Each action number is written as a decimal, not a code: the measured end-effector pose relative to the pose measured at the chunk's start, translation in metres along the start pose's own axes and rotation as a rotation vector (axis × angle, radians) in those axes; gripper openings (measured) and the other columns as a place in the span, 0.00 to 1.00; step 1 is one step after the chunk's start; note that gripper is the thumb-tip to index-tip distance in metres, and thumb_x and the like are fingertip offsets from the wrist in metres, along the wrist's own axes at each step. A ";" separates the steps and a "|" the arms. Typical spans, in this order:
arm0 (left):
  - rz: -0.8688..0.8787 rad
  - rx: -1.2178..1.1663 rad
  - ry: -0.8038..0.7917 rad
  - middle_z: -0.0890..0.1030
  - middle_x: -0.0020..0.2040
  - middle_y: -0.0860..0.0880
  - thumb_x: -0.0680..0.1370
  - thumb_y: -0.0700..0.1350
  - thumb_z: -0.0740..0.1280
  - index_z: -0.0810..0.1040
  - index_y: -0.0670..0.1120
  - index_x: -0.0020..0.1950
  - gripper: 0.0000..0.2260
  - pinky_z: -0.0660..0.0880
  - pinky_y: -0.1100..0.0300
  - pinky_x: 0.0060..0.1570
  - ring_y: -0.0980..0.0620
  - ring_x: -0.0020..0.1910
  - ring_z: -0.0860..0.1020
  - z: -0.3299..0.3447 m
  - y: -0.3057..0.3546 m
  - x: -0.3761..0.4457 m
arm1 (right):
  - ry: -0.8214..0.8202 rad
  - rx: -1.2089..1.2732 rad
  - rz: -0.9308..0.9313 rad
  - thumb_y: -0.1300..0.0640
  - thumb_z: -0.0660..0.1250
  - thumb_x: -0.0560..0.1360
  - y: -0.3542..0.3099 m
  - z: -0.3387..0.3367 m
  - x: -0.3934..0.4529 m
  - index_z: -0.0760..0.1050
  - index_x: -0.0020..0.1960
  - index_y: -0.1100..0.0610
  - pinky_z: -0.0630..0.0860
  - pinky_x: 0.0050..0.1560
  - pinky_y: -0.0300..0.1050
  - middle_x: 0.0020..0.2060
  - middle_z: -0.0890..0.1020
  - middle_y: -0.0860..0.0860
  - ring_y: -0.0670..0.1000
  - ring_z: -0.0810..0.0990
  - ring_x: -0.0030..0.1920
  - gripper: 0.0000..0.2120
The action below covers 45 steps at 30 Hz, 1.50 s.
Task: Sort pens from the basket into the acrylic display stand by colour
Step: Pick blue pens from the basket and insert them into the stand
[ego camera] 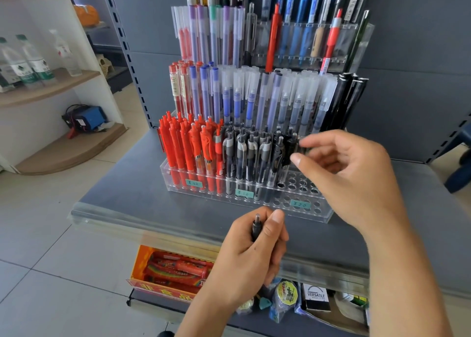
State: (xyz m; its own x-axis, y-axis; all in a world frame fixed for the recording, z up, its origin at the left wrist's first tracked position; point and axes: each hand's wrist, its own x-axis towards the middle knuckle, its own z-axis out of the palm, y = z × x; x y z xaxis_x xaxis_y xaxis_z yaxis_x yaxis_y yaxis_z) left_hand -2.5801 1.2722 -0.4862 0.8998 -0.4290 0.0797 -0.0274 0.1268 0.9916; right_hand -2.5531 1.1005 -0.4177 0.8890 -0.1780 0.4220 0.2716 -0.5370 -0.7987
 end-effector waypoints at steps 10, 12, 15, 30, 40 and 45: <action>0.003 0.066 -0.005 0.69 0.22 0.49 0.80 0.54 0.63 0.76 0.40 0.46 0.16 0.64 0.63 0.23 0.55 0.18 0.66 0.004 0.000 -0.001 | -0.597 -0.185 0.015 0.35 0.77 0.64 -0.030 -0.003 -0.010 0.84 0.37 0.43 0.70 0.32 0.35 0.36 0.82 0.43 0.42 0.73 0.31 0.12; 0.014 0.063 -0.016 0.70 0.23 0.47 0.81 0.50 0.65 0.77 0.39 0.50 0.14 0.65 0.64 0.22 0.56 0.18 0.67 0.004 0.001 -0.001 | -0.637 -0.213 0.037 0.37 0.78 0.65 -0.030 0.000 -0.010 0.85 0.37 0.43 0.70 0.32 0.36 0.36 0.82 0.43 0.41 0.73 0.30 0.11; 0.024 0.079 -0.015 0.70 0.23 0.48 0.81 0.49 0.66 0.78 0.39 0.50 0.12 0.65 0.64 0.22 0.56 0.18 0.68 0.004 0.001 -0.001 | -0.668 -0.192 0.052 0.39 0.78 0.66 -0.029 0.003 -0.010 0.85 0.37 0.43 0.73 0.35 0.39 0.36 0.82 0.42 0.42 0.76 0.32 0.09; 0.063 0.121 0.052 0.64 0.28 0.52 0.80 0.51 0.70 0.69 0.44 0.37 0.18 0.62 0.62 0.29 0.54 0.26 0.61 -0.002 -0.002 0.000 | -0.373 0.173 -0.023 0.44 0.75 0.68 -0.026 -0.015 -0.008 0.85 0.43 0.47 0.80 0.42 0.51 0.39 0.85 0.50 0.51 0.82 0.40 0.08; 0.090 0.141 0.068 0.65 0.28 0.52 0.80 0.48 0.70 0.69 0.42 0.37 0.17 0.63 0.63 0.30 0.55 0.27 0.62 -0.001 -0.004 0.001 | -0.464 0.055 0.010 0.52 0.77 0.70 -0.022 -0.009 -0.009 0.83 0.52 0.43 0.81 0.49 0.45 0.40 0.86 0.42 0.44 0.85 0.43 0.12; 0.045 0.085 0.058 0.66 0.29 0.51 0.78 0.52 0.72 0.73 0.44 0.40 0.15 0.64 0.57 0.29 0.52 0.27 0.64 -0.002 -0.006 0.002 | -0.282 0.227 -0.007 0.53 0.79 0.67 -0.019 -0.010 -0.007 0.84 0.54 0.46 0.82 0.48 0.42 0.41 0.87 0.46 0.46 0.85 0.42 0.16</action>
State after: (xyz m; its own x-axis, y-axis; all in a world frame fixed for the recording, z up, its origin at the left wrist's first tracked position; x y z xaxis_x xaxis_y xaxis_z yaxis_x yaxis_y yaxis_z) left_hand -2.5777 1.2722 -0.4920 0.9205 -0.3718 0.1203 -0.1025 0.0672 0.9925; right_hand -2.5682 1.1041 -0.4010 0.9448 0.0765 0.3185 0.3252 -0.3353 -0.8842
